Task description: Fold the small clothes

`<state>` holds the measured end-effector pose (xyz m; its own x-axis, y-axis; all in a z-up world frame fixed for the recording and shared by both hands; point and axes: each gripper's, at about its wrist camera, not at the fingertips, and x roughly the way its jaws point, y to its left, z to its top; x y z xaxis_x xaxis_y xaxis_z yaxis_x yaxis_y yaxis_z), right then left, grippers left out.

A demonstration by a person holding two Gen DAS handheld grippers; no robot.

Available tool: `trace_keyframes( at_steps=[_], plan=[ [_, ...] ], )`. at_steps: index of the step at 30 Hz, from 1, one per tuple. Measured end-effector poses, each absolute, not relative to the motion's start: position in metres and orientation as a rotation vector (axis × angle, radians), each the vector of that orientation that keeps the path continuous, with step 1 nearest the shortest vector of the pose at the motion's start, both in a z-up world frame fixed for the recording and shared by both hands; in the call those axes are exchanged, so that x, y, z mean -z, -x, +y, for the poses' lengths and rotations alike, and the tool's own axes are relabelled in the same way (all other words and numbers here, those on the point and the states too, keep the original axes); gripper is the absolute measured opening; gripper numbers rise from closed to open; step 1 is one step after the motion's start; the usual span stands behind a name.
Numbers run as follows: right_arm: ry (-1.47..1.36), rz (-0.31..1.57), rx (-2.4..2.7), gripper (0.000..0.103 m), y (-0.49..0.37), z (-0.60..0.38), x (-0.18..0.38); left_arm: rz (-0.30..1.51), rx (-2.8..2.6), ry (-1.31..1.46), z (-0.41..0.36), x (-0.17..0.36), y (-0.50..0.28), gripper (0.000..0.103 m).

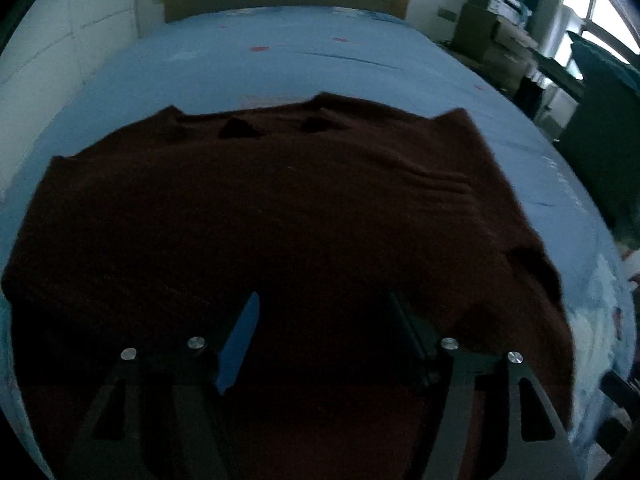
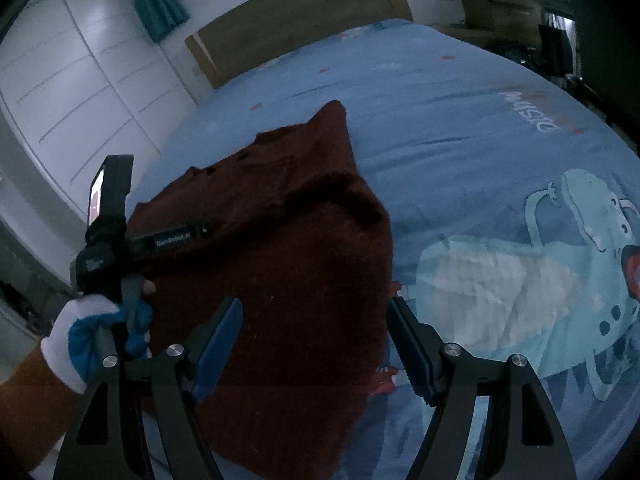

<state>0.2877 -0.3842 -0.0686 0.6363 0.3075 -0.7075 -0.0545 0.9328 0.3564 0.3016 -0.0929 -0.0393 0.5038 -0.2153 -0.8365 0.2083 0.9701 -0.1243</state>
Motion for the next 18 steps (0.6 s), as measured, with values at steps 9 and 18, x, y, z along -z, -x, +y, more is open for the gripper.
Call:
trace_keyframes(
  at_steps=[9, 18],
  plan=[
    [-0.28, 0.87, -0.21, 0.077, -0.298, -0.37, 0.069, 0.93, 0.129, 0.001, -0.039, 0.028, -0.3, 0.061],
    [-0.246, 0.878, -0.206, 0.077, -0.308, -0.354, 0.07, 0.979, -0.062, 0.068, 0.031, 0.059, -0.306, 0.081]
  ],
)
